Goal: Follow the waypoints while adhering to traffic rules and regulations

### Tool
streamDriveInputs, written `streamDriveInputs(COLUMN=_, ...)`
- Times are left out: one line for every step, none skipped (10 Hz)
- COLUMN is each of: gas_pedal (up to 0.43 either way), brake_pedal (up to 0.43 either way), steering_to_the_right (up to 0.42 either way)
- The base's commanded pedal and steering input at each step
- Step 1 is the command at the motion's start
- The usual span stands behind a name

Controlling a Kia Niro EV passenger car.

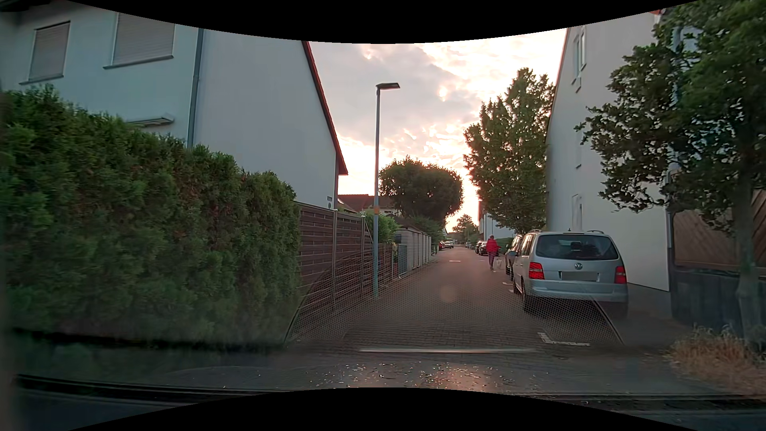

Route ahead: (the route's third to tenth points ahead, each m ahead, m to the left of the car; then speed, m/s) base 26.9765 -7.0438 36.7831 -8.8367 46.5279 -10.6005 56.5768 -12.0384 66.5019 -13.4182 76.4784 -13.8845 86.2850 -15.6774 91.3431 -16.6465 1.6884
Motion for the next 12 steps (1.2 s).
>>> streamDriveInputs(gas_pedal=0.008, brake_pedal=0.000, steering_to_the_right=0.051)
streamDriveInputs(gas_pedal=0.008, brake_pedal=0.000, steering_to_the_right=0.053)
streamDriveInputs(gas_pedal=0.008, brake_pedal=0.000, steering_to_the_right=0.053)
streamDriveInputs(gas_pedal=0.008, brake_pedal=0.000, steering_to_the_right=0.054)
streamDriveInputs(gas_pedal=0.008, brake_pedal=0.000, steering_to_the_right=0.054)
streamDriveInputs(gas_pedal=0.008, brake_pedal=0.000, steering_to_the_right=0.054)
streamDriveInputs(gas_pedal=0.008, brake_pedal=0.000, steering_to_the_right=0.056)
streamDriveInputs(gas_pedal=0.008, brake_pedal=0.000, steering_to_the_right=0.060)
streamDriveInputs(gas_pedal=0.008, brake_pedal=0.000, steering_to_the_right=0.062)
streamDriveInputs(gas_pedal=0.008, brake_pedal=0.000, steering_to_the_right=0.062)
streamDriveInputs(gas_pedal=0.008, brake_pedal=0.000, steering_to_the_right=0.062)
streamDriveInputs(gas_pedal=0.008, brake_pedal=0.000, steering_to_the_right=0.062)
